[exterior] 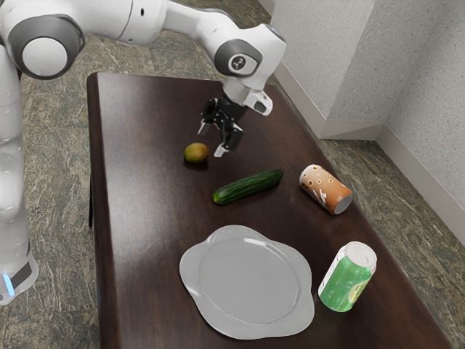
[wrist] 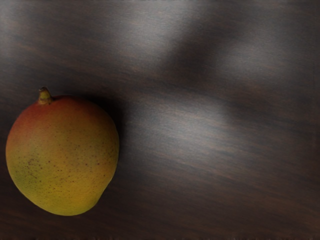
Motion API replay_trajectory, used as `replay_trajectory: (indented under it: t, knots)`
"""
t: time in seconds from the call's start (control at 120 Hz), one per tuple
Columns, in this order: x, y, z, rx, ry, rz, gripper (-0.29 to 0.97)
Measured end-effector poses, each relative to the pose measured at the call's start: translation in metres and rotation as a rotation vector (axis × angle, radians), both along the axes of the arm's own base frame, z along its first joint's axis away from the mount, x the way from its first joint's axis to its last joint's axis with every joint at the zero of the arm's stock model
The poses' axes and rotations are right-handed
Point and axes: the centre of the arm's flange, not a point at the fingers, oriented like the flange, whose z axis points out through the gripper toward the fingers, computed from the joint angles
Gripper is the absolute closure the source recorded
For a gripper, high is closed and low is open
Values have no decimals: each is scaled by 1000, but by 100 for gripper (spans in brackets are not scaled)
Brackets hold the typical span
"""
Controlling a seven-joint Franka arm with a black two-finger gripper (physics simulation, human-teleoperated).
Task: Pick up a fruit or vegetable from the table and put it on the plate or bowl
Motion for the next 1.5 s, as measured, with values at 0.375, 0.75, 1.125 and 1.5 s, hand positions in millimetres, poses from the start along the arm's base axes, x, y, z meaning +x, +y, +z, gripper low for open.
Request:
replay_trajectory:
  t: [0.375, 0.75, 1.125, 1.5]
  knots:
    - [19, -36, 7, -15, -113, -9, 2]
    - [32, -94, 0, -37, -150, -66, 1]
    - [55, -111, -32, -16, -195, -100, 1]
    - [70, -96, -57, 21, -213, -105, 0]
